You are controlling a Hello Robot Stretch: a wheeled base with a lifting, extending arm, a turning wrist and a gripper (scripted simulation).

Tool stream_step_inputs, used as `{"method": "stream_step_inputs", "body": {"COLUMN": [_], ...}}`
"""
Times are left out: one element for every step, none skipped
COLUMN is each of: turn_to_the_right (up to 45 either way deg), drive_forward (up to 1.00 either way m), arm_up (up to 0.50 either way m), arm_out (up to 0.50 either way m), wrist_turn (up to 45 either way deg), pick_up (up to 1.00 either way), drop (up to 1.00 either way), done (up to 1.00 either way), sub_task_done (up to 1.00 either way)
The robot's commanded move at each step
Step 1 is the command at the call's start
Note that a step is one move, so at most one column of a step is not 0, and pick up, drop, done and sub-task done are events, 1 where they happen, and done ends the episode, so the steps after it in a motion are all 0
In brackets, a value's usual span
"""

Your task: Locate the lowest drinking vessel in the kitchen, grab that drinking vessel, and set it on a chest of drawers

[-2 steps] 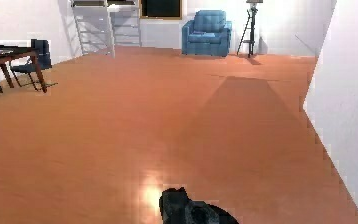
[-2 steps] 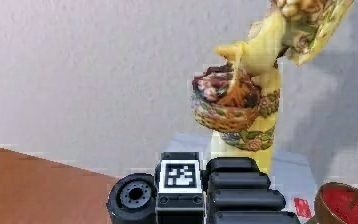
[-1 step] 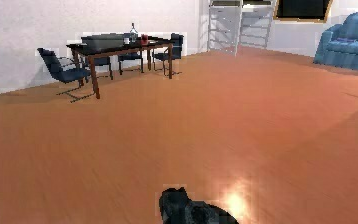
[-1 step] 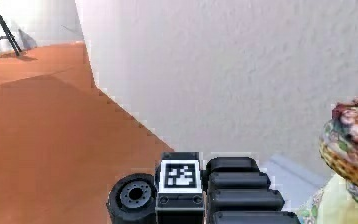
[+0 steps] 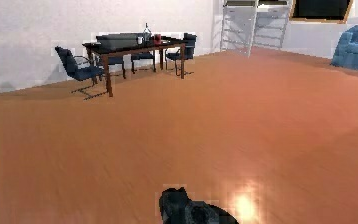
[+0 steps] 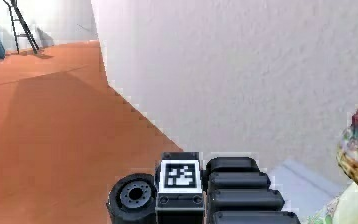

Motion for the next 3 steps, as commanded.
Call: {"method": "stream_step_inputs", "body": {"turn_to_the_right": [45.0, 45.0, 12.0], "drive_forward": [0.00, 0.00, 0.00], "arm_up": [0.00, 0.00, 0.00], "arm_out": [0.00, 0.00, 0.00], "wrist_turn": [0.0, 0.0, 0.0], "pick_up": [0.00, 0.00, 0.00], "drop": [0.00, 0.00, 0.00], "done": [0.00, 0.00, 0.00], "sub_task_done": [0.00, 0.00, 0.00]}}
